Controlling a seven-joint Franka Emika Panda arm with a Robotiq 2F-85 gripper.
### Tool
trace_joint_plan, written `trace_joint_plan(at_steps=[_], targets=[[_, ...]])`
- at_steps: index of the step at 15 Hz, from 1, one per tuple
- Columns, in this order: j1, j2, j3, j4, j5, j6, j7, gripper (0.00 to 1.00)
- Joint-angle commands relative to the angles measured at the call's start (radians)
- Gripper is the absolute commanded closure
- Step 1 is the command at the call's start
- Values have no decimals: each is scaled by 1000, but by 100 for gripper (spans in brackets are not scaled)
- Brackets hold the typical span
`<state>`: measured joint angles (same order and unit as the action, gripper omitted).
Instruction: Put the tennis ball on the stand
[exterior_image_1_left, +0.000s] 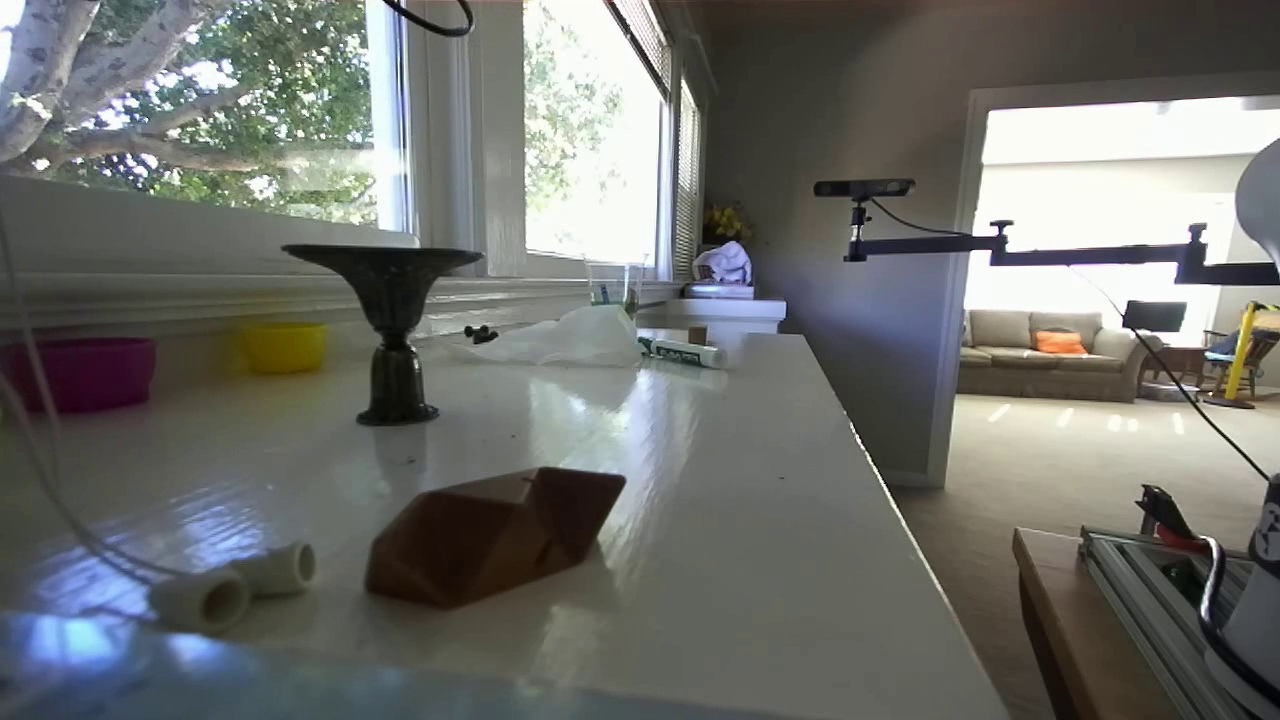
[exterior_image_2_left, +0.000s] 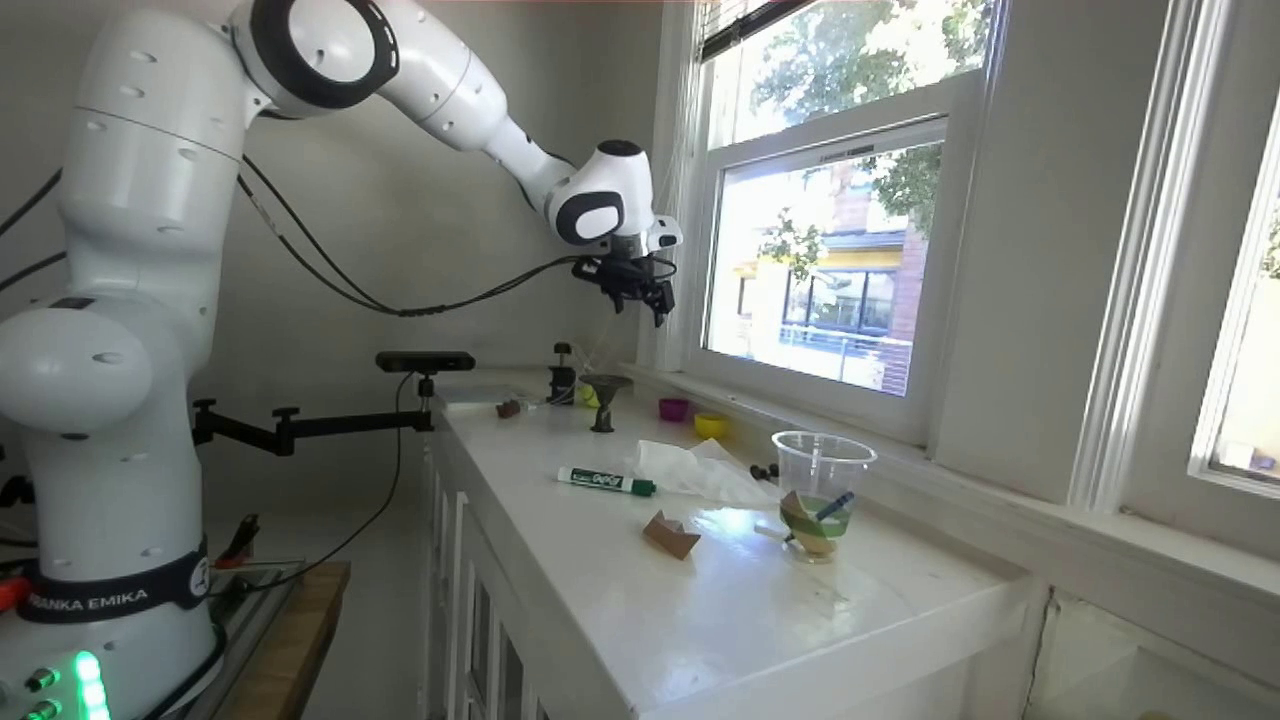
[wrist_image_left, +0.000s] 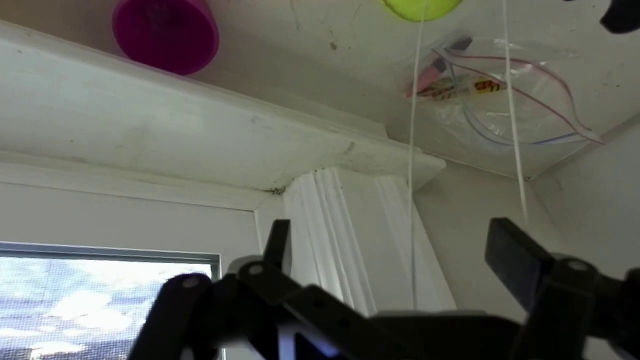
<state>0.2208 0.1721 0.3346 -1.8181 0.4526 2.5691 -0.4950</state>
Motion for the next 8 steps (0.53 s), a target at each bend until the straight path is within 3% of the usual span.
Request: trace_joint_plan(at_steps=[1, 8], targets=[[-30, -12, 19, 30, 75, -26, -49, 0], [-27, -130, -21, -5, 30, -168, 30, 0]])
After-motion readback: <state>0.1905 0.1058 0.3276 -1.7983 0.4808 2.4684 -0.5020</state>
